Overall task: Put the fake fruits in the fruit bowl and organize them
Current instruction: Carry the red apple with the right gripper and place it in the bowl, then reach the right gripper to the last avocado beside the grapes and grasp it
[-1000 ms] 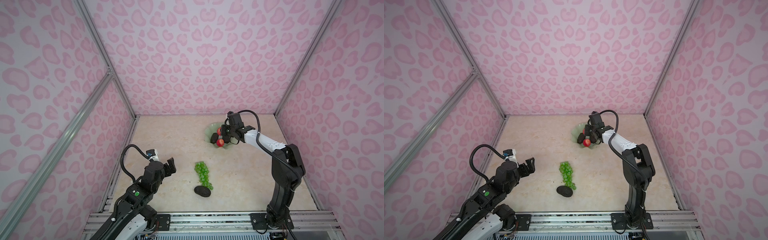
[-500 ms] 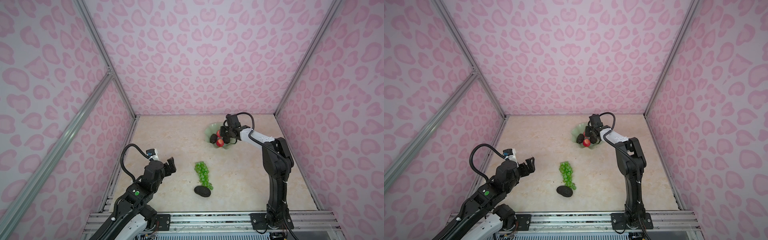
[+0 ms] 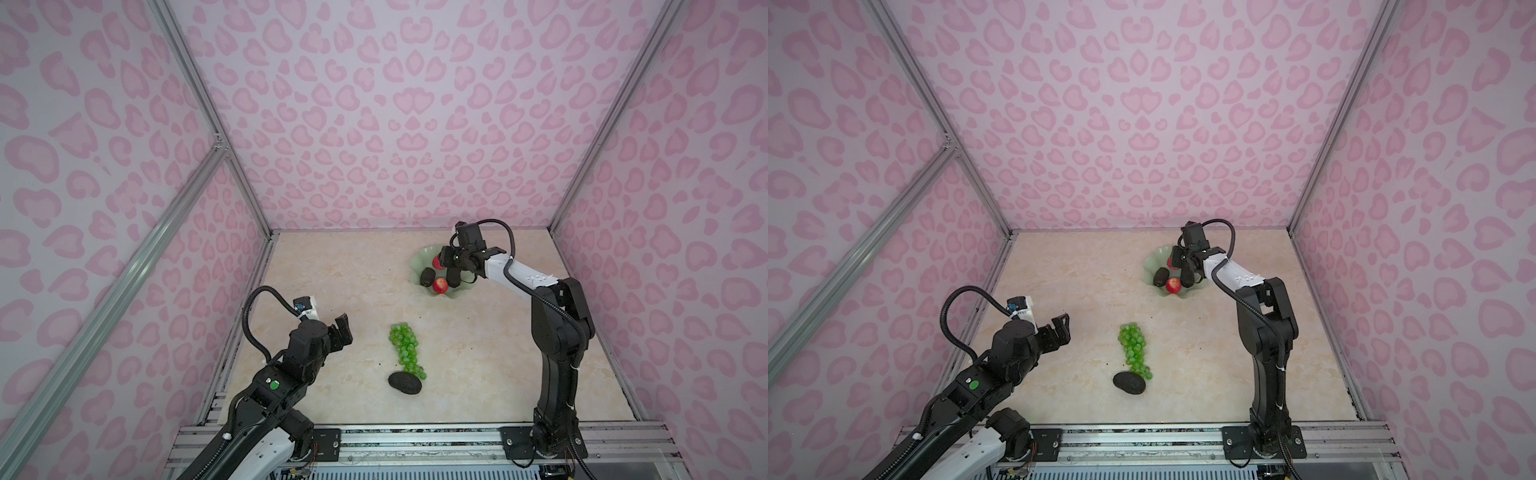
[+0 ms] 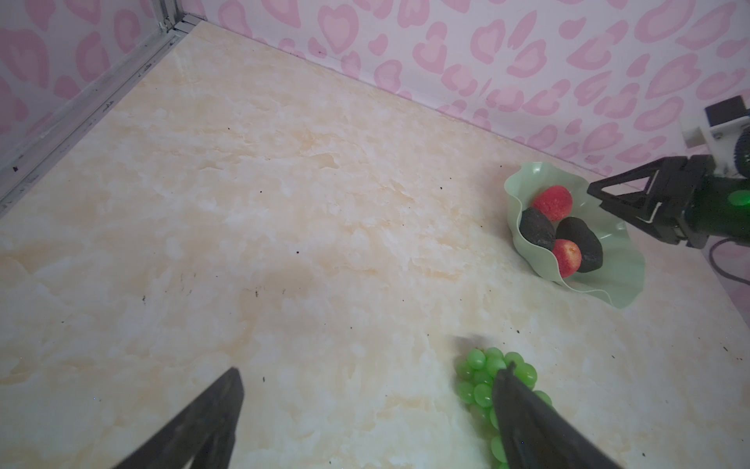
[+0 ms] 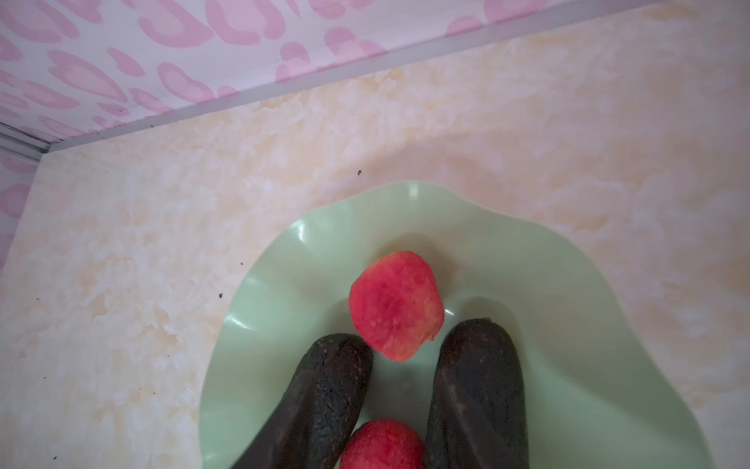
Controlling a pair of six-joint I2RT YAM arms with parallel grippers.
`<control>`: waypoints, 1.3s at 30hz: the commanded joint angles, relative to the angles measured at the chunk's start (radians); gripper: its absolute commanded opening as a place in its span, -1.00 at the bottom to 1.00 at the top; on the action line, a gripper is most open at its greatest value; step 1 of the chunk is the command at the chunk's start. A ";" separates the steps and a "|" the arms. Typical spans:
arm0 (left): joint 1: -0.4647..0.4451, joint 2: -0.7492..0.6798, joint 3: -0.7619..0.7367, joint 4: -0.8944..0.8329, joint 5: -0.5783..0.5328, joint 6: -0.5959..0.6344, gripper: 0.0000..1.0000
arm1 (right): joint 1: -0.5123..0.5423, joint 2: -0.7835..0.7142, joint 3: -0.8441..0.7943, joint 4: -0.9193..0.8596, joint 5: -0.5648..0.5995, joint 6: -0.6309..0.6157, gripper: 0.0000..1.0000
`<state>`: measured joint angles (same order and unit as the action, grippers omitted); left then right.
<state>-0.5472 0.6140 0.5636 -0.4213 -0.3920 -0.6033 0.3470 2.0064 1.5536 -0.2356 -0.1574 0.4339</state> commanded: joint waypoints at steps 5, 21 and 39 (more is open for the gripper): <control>0.000 -0.002 0.003 0.019 -0.008 0.007 0.93 | 0.071 -0.254 -0.205 -0.016 -0.053 -0.071 0.10; 0.001 -0.017 0.010 0.006 0.012 0.048 0.93 | 0.676 -0.527 -0.657 -0.081 -0.182 -0.405 0.29; 0.001 -0.097 -0.009 -0.024 0.013 0.016 0.94 | 0.795 -0.376 -0.650 -0.070 -0.036 -0.380 0.20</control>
<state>-0.5472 0.5198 0.5533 -0.4423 -0.3805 -0.5793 1.1336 1.6142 0.8959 -0.3138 -0.2111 0.0494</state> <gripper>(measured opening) 0.967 0.600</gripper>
